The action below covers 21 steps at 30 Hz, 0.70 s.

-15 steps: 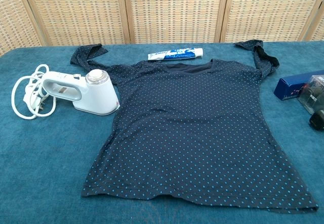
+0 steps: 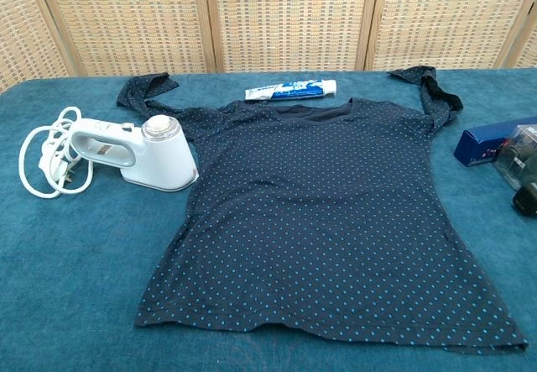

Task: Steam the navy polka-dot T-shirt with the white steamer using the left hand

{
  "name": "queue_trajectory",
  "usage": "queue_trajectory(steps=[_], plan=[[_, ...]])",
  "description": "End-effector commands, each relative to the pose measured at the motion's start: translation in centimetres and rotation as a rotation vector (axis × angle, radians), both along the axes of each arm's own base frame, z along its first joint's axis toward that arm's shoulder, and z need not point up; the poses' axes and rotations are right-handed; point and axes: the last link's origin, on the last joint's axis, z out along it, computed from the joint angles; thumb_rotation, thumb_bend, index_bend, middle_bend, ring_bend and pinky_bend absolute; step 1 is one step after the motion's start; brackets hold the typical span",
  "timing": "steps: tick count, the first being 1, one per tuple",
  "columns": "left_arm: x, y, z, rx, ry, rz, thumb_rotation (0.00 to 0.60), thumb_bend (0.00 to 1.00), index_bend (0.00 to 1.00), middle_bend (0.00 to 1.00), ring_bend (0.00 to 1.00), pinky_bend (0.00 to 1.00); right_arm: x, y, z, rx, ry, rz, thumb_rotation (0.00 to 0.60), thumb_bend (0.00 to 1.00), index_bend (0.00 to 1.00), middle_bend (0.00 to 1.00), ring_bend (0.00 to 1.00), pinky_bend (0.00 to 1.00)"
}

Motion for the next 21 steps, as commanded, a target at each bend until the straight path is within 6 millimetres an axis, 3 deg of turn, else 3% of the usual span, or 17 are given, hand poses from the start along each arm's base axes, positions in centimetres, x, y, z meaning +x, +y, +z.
queue_trajectory(steps=[1, 6, 12, 21], plan=[[1.3, 6.3, -2.6, -0.079, -0.014, -0.067, 0.600, 0.05, 0.00, 0.00, 0.00, 0.00, -0.3, -0.2, -0.1, 0.005, 0.005, -0.016, 0.600, 0.00, 0.00, 0.00, 0.00, 0.00], [2.3, 11.5, -6.5, -0.156, 0.065, -0.122, 0.600, 0.33, 0.00, 0.00, 0.00, 0.00, -0.7, -0.8, -0.1, 0.008, 0.012, -0.047, 0.600, 0.00, 0.00, 0.00, 0.00, 0.00], [3.1, 14.1, -10.0, -0.220, 0.098, -0.130, 0.600, 0.36, 0.00, 0.00, 0.00, 0.00, -1.3, -1.1, -0.2, 0.010, 0.021, -0.077, 0.600, 0.00, 0.00, 0.00, 0.00, 0.00], [3.3, 16.5, -12.0, -0.240, 0.121, -0.108, 0.600, 0.36, 0.00, 0.00, 0.00, 0.00, -1.8, -1.6, -0.2, 0.016, 0.024, -0.109, 0.600, 0.00, 0.00, 0.00, 0.00, 0.00]])
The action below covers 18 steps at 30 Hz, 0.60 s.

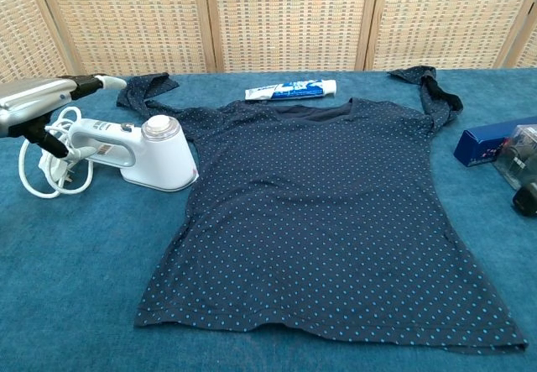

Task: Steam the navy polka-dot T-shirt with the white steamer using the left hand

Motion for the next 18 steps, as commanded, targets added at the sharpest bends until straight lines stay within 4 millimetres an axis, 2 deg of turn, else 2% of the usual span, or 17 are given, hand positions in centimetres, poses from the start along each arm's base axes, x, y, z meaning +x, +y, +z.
queue_trajectory(steps=[1, 18], plan=[[0.5, 1.3, -1.1, -0.014, 0.003, 0.011, 0.600, 0.36, 0.00, 0.00, 0.00, 0.00, -0.1, -0.2, -0.1, 0.004, 0.003, -0.006, 0.600, 0.00, 0.00, 0.00, 0.00, 0.00], [1.8, 5.8, -3.4, -0.009, 0.022, 0.052, 0.600, 0.36, 0.00, 0.00, 0.00, 0.00, -0.2, -0.3, -0.1, -0.003, 0.016, -0.018, 0.600, 0.00, 0.00, 0.00, 0.00, 0.00]])
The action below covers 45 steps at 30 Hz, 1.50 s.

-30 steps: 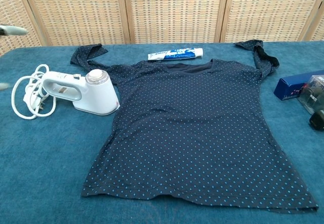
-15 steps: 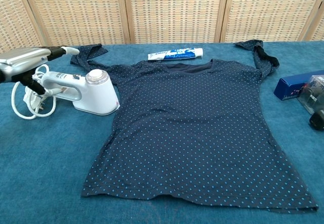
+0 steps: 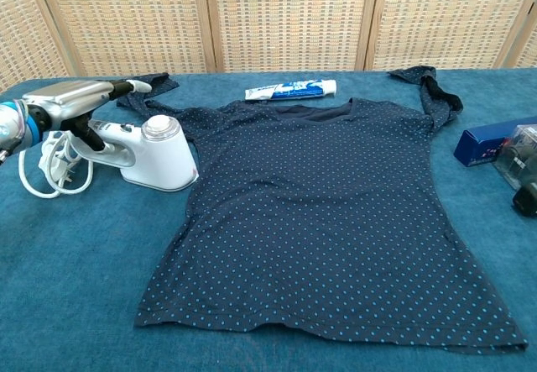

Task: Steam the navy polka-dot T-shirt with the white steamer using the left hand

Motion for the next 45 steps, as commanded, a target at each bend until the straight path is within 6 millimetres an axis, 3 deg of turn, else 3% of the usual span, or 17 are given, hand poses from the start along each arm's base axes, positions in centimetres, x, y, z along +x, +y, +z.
queue_trajectory(steps=[1, 8, 10, 14, 17, 24, 27, 37, 45], plan=[[0.6, 0.9, -0.5, 0.002, -0.003, 0.006, 0.600, 0.36, 0.00, 0.00, 0.00, 0.00, 0.0, 0.0, 0.0, -0.001, 0.001, 0.000, 0.600, 0.00, 0.00, 0.00, 0.00, 0.00], [1.1, 2.0, -1.1, -0.004, 0.017, 0.012, 0.600, 0.36, 0.00, 0.00, 0.00, 0.00, -0.1, -0.1, -0.3, 0.010, 0.004, -0.007, 0.600, 0.00, 0.00, 0.00, 0.00, 0.00], [1.2, 2.1, -1.3, -0.004, 0.020, 0.007, 0.600, 0.36, 0.01, 0.05, 0.06, 0.03, -0.1, -0.1, -0.3, 0.012, 0.004, -0.009, 0.600, 0.00, 0.00, 0.00, 0.00, 0.00], [1.2, 2.1, -1.4, 0.006, 0.024, -0.007, 0.600, 0.37, 0.34, 0.37, 0.37, 0.33, -0.2, -0.2, -0.4, 0.017, 0.005, -0.014, 0.600, 0.00, 0.00, 0.00, 0.00, 0.00], [1.1, 2.0, -1.5, 0.010, 0.029, -0.017, 0.600, 0.37, 0.56, 0.51, 0.47, 0.49, -0.2, -0.3, -0.5, 0.021, 0.005, -0.016, 0.600, 0.00, 0.00, 0.00, 0.00, 0.00], [0.7, 2.1, -1.2, 0.031, 0.031, -0.026, 0.600, 0.45, 0.89, 0.68, 0.62, 0.66, -0.2, -0.3, -0.6, 0.027, 0.005, -0.014, 0.600, 0.00, 0.00, 0.00, 0.00, 0.00], [0.6, 2.1, -1.0, 0.032, 0.023, -0.024, 0.600, 0.49, 0.98, 0.74, 0.67, 0.71, -0.1, -0.2, -0.6, 0.026, 0.007, -0.011, 0.600, 0.00, 0.00, 0.00, 0.00, 0.00], [0.3, 1.2, 0.1, 0.026, -0.019, -0.076, 0.600, 0.52, 1.00, 0.81, 0.72, 0.78, 0.2, 0.1, -0.6, 0.021, 0.012, 0.003, 0.600, 0.00, 0.00, 0.00, 0.00, 0.00], [1.0, -0.2, 3.3, 0.062, -0.097, -0.207, 0.600, 0.52, 1.00, 0.81, 0.73, 0.78, 0.3, 0.2, -0.5, 0.017, 0.016, 0.010, 0.600, 0.00, 0.00, 0.00, 0.00, 0.00]])
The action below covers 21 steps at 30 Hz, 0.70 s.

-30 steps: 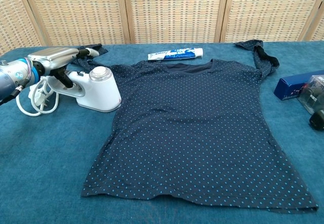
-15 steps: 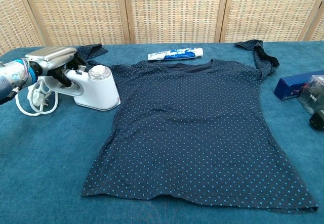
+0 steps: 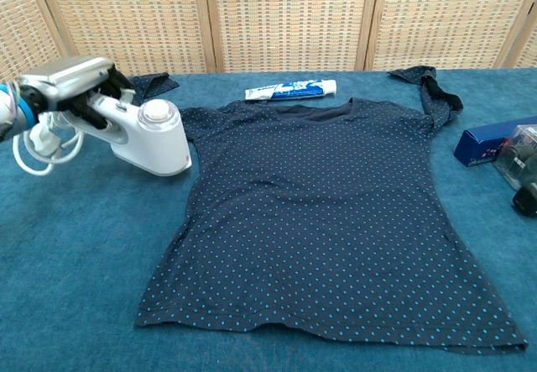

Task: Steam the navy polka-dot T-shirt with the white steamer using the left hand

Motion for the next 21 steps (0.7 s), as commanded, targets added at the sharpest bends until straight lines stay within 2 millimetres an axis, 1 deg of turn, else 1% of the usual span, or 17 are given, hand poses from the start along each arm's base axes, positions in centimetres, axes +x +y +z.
queue_trajectory(steps=[1, 3, 6, 10, 14, 18, 19, 21], plan=[[0.2, -0.9, 1.8, 0.007, -0.030, -0.063, 0.600, 0.52, 1.00, 0.81, 0.73, 0.78, 0.1, 0.0, 0.0, -0.002, 0.005, 0.004, 0.600, 0.00, 0.00, 0.00, 0.00, 0.00], [0.7, -1.2, 2.3, 0.009, -0.043, -0.092, 0.600, 0.52, 1.00, 0.81, 0.73, 0.78, 0.1, 0.0, 0.1, -0.008, 0.018, 0.012, 0.600, 0.00, 0.00, 0.00, 0.00, 0.00], [1.7, -1.5, 2.6, 0.001, -0.063, -0.125, 0.600, 0.52, 1.00, 0.81, 0.73, 0.78, 0.3, 0.0, 0.2, -0.018, 0.029, 0.032, 0.600, 0.00, 0.00, 0.00, 0.00, 0.00], [3.8, -1.5, 2.1, -0.023, -0.072, -0.171, 0.600, 0.52, 1.00, 0.81, 0.73, 0.78, 0.4, 0.1, 0.3, -0.030, 0.028, 0.055, 0.600, 0.00, 0.00, 0.00, 0.00, 0.00], [6.4, -1.2, 0.5, -0.060, -0.066, -0.205, 0.600, 0.52, 1.00, 0.82, 0.74, 0.79, 0.3, 0.1, 0.3, -0.031, 0.025, 0.054, 0.600, 0.00, 0.00, 0.00, 0.00, 0.00], [9.2, -0.7, -2.1, -0.108, -0.060, -0.242, 0.600, 0.52, 1.00, 0.82, 0.74, 0.80, 0.1, 0.0, 0.2, -0.029, 0.028, 0.043, 0.600, 0.00, 0.00, 0.00, 0.00, 0.00], [9.6, -0.7, -2.5, -0.116, -0.060, -0.246, 0.600, 0.52, 1.00, 0.82, 0.74, 0.80, 0.1, 0.0, 0.2, -0.028, 0.028, 0.041, 0.600, 0.00, 0.00, 0.00, 0.00, 0.00], [11.0, -0.6, -4.0, -0.149, -0.063, -0.255, 0.600, 0.52, 1.00, 0.82, 0.74, 0.80, 0.0, -0.1, 0.2, -0.026, 0.027, 0.033, 0.600, 0.00, 0.00, 0.00, 0.00, 0.00]])
